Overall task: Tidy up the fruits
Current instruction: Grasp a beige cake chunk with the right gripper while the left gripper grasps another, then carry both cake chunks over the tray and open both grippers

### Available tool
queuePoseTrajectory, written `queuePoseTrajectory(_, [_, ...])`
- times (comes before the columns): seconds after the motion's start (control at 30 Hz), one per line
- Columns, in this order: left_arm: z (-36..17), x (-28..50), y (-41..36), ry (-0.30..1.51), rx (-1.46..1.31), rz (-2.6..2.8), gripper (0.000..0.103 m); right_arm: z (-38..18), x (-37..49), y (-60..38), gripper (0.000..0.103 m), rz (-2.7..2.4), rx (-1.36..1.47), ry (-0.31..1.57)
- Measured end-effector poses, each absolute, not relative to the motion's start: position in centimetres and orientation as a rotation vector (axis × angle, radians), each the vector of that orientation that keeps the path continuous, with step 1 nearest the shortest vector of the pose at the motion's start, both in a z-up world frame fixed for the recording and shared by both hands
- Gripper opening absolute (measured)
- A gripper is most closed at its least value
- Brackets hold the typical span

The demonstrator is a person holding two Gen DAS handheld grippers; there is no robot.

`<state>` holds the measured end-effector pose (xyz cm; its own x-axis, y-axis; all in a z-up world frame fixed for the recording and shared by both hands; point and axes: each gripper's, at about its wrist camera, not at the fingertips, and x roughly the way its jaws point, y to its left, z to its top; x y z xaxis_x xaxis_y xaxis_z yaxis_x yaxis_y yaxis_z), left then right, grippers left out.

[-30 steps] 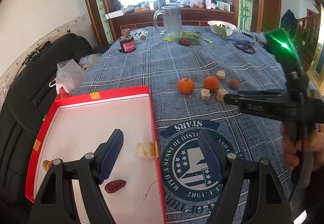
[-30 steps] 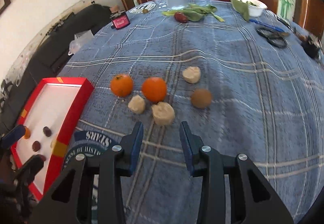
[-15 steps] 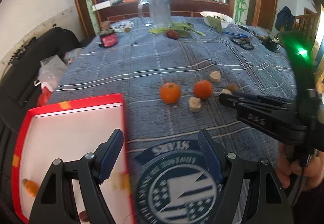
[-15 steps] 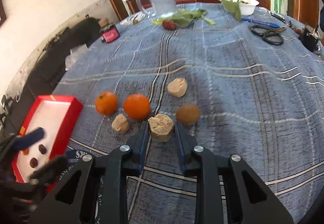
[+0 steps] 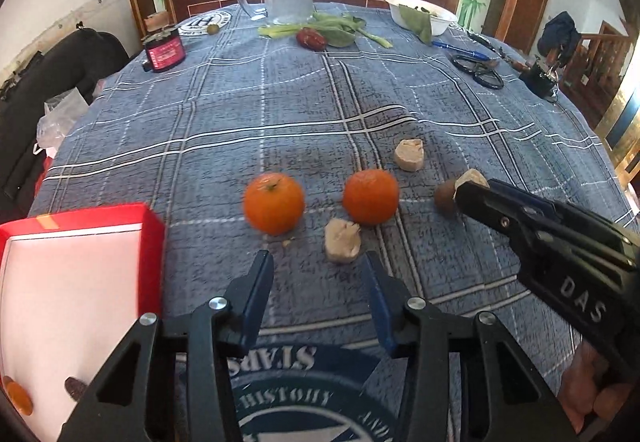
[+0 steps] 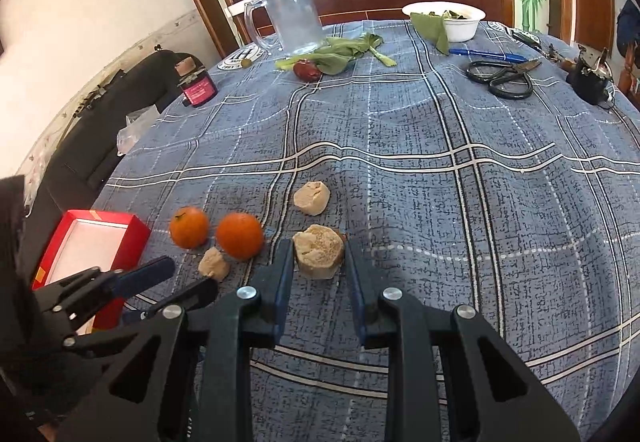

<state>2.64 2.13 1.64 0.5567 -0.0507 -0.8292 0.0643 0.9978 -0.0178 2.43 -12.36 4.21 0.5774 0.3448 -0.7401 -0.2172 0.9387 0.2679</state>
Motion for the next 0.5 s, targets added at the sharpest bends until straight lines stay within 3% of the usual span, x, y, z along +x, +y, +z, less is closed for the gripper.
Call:
queuePoseTrajectory(0.13, [1.4,3.4,1.7,0.986,0.007,-0.08,0.035,4.1,2.5,-12.3,0.028,0.337,0.159,0.904])
queuePoseTrajectory(0.17, [1.3,3.5,1.6,0.986,0.007,-0.083,0.029,4.1,2.6,-12.3,0.028,0.337,0.158,0.906])
queuePoseTrajectory(0.3, [1.0,4.0,1.3,0.976,0.013,-0.082,0.019,4.1,2.7,-12.3,0.028,0.339,0.155,0.903])
queuePoseTrajectory(0.5, [1.6,3.2,1.7,0.96,-0.008,-0.083,0.019,4.2,2.7,-12.1,0.028,0.352,0.15,0.877])
